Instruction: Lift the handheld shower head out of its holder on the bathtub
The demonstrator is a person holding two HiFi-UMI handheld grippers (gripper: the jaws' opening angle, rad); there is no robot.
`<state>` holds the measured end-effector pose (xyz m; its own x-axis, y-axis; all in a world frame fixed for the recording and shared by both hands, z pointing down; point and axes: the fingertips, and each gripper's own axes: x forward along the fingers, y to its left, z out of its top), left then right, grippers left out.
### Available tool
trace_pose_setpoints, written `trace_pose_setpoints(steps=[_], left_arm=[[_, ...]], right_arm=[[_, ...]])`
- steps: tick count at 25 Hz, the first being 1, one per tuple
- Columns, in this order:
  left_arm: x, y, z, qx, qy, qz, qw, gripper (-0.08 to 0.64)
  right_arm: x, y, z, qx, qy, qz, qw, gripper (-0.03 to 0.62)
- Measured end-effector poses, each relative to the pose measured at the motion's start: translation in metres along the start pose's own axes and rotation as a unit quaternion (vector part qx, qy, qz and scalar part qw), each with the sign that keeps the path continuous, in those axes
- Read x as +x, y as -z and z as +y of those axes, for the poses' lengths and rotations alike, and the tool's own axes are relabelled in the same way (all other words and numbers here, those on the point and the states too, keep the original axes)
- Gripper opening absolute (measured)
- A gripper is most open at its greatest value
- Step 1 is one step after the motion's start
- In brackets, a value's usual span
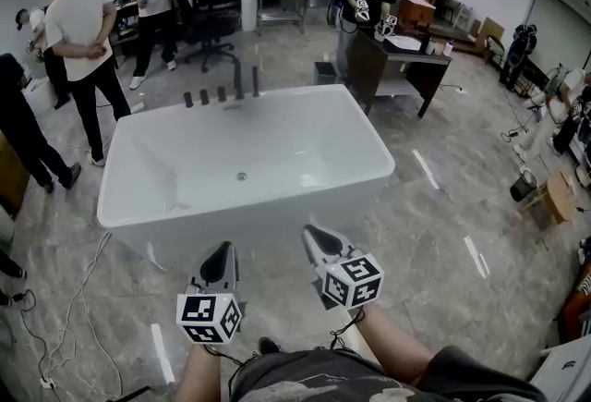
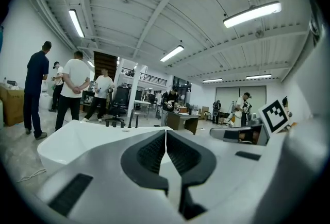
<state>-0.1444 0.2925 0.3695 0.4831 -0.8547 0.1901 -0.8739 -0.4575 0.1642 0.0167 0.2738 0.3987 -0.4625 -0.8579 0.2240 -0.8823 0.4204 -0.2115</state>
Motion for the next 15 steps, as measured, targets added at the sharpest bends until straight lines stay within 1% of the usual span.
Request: trace_pose_setpoints(steps=[2, 6, 9, 12, 15], left_arm=[[-0.003, 0.000, 0.009, -0.007, 0.001, -0.002, 1.0000, 0.017], [-0.009, -0.002, 0.024, -0.006, 0.003, -0.009, 0.9999, 0.017], [-0.014, 0.003, 0.038, -0.014, 0.001, -0.011, 0.9998, 0.017], [-0.018, 0.007, 0.051, -0.020, -0.002, -0.006, 0.9998, 0.017], [-0.017, 0.004, 0.060, -0.022, -0.002, -0.004, 0.9997, 0.017]], right_arm=[[0.006, 0.003, 0.004, 0.005, 0.009, -0.002, 1.000, 0.035], [0.014, 0.011, 0.008, 0.018, 0.026, 0.000, 1.000, 0.035], [0.015, 0.021, 0.011, 0.018, 0.035, 0.004, 0.999, 0.035], [0.015, 0.031, 0.019, 0.013, 0.037, 0.019, 0.999, 0.035], [0.017, 0.030, 0.017, 0.015, 0.047, 0.020, 0.999, 0.035]])
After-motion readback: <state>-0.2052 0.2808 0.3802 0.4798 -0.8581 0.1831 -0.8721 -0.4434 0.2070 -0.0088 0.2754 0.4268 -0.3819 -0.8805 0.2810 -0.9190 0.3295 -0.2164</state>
